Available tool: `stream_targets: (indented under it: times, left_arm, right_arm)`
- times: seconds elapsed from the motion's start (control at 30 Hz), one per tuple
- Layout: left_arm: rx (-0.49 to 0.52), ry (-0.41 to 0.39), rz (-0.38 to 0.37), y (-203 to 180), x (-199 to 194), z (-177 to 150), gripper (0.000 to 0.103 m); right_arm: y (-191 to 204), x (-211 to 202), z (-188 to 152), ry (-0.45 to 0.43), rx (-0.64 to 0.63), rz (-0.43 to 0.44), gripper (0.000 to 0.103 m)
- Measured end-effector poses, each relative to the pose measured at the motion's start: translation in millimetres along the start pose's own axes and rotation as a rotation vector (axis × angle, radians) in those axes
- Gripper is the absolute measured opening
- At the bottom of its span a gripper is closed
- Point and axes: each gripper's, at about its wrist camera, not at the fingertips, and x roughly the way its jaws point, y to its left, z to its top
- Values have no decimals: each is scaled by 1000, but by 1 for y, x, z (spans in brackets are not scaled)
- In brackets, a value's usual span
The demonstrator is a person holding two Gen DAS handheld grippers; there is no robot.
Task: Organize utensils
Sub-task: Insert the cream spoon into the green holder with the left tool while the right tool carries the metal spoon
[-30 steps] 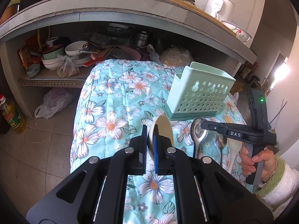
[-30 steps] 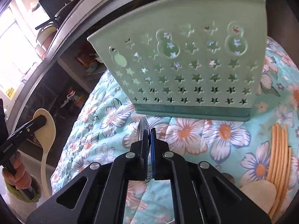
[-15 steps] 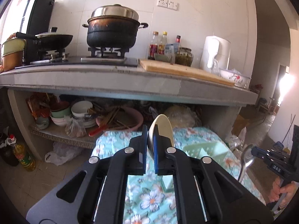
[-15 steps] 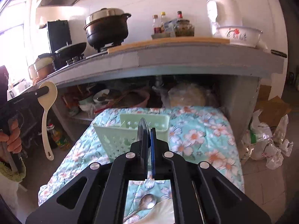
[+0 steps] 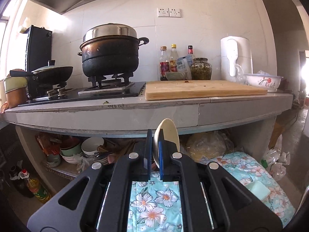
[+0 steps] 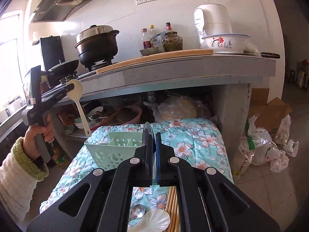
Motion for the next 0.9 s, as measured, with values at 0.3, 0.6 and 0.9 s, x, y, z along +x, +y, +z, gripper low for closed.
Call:
stream_targets:
  times: [0.3,0.6,0.9]
  left_arm:
    - [128,4,76,-27,24,-44,5]
    - [155,98,-10,-33,23,-69,9]
    - [79,177,-124,-22,16,-84,29]
  right_arm:
    - [-12,2,-9,14,22,0,3]
    - [-16,0,-6,3,34,6,3]
    - [-13,-1,9,-25,26,12,3]
